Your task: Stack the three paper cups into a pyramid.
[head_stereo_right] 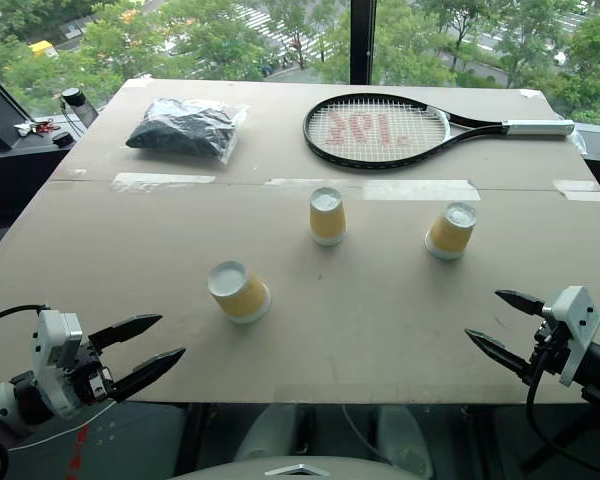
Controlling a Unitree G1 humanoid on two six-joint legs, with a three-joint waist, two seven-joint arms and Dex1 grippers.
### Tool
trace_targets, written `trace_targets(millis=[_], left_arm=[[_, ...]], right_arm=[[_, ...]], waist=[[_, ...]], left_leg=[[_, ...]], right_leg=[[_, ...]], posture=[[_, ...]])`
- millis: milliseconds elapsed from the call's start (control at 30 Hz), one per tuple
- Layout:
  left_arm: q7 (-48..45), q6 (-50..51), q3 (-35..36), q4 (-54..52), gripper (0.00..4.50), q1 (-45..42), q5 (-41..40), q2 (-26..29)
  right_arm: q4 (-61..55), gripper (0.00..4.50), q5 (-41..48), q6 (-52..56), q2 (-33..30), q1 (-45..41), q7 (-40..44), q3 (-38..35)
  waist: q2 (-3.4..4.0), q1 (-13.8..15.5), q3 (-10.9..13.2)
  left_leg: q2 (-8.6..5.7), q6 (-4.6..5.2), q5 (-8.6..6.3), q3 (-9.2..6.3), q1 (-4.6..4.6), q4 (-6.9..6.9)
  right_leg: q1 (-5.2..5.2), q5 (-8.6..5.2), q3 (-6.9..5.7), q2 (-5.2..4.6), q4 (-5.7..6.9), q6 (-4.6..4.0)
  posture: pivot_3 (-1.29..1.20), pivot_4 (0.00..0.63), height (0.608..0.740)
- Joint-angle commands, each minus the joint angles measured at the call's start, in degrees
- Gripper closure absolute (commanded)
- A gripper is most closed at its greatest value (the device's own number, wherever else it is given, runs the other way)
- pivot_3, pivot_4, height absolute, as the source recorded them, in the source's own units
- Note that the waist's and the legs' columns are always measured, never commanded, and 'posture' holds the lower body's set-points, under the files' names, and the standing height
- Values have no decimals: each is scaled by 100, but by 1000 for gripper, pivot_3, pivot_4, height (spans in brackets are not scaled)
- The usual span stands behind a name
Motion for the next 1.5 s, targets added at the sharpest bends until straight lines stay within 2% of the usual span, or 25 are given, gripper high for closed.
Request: trace_targets(millis=[33,100,200,433,633,867,967,1033,1067,1100,1367,1500], left_arm=[[18,-156,-10,-54,0,-64,-47,-79],[83,-244,-77,-124,0,-180,-80,-194],[281,-244,-156,-168,0,-402,38,-229],[534,-69,-734,-270,0,-1008,192,-57],[702,-165,-1373,117,0,-1811,559,-63],[700,-414,-1955,731,0,-2569,905,-191],[441,-678,-2079,1111,649,-2841,891,-241],[297,-864,-2143,1371,1298,-3018,916,-269],[236,-939,-2172,1468,1770,-3091,930,-283],[179,-1003,-2189,1550,1893,-3150,932,-294],[-191,-1325,-2532,2329,1893,-3998,1023,-445],[-200,-1175,-3029,2669,1893,-4741,1298,-668]], right_arm=[[-362,16,114,33,113,-142,-180,53],[-634,16,317,165,245,-279,-301,192],[-961,16,432,2,269,-301,-26,310],[-1427,16,1124,316,-39,-763,509,684],[-1503,16,1081,42,-103,-1024,876,868],[-1569,16,921,-276,70,-575,893,793],[-1665,0,886,-337,140,-360,771,730],[-1746,0,868,-366,184,-230,676,709],[-1769,0,844,-388,197,-174,645,706],[-1801,0,813,-403,211,-127,607,712],[-2051,0,579,-541,374,198,230,754],[-2221,0,520,-566,482,256,-71,714]], waist=[[0,0,0],[2,-5,-1],[3,3,0],[1,12,-1],[4,32,1],[3,49,1],[5,29,0],[4,43,0],[5,49,0],[5,52,0],[4,108,0],[4,120,0]], left_leg=[[0,0,0,0,0,0],[0,0,0,0,0,0],[1,0,0,-3,0,0],[0,3,-2,-3,-1,1],[0,3,-2,-7,-2,1],[-3,3,-2,-6,-6,2],[-2,3,-2,-6,-6,2],[-2,3,-2,-7,-6,3],[-2,4,-2,-10,-6,3],[-2,3,-2,-11,-6,4],[-3,3,-2,-12,-7,7],[-6,3,-2,-12,-10,12]], right_leg=[[0,0,0,0,0,0],[1,0,0,0,-3,0],[2,0,-3,0,-3,0],[3,2,-5,-1,-4,3],[3,2,-11,2,-4,3],[1,2,-11,3,-6,4],[1,2,-11,4,-6,4],[1,2,-13,3,-4,4],[1,2,-16,4,-4,4],[1,2,-17,4,-3,4],[2,2,-19,6,-1,5],[1,3,-19,7,-1,5]], posture=[[0,150,740],[0,150,740],[0,150,740],[0,150,740],[0,150,740],[0,150,740],[0,150,740],[0,150,740],[0,150,740],[0,150,740],[0,150,740],[0,150,740]])
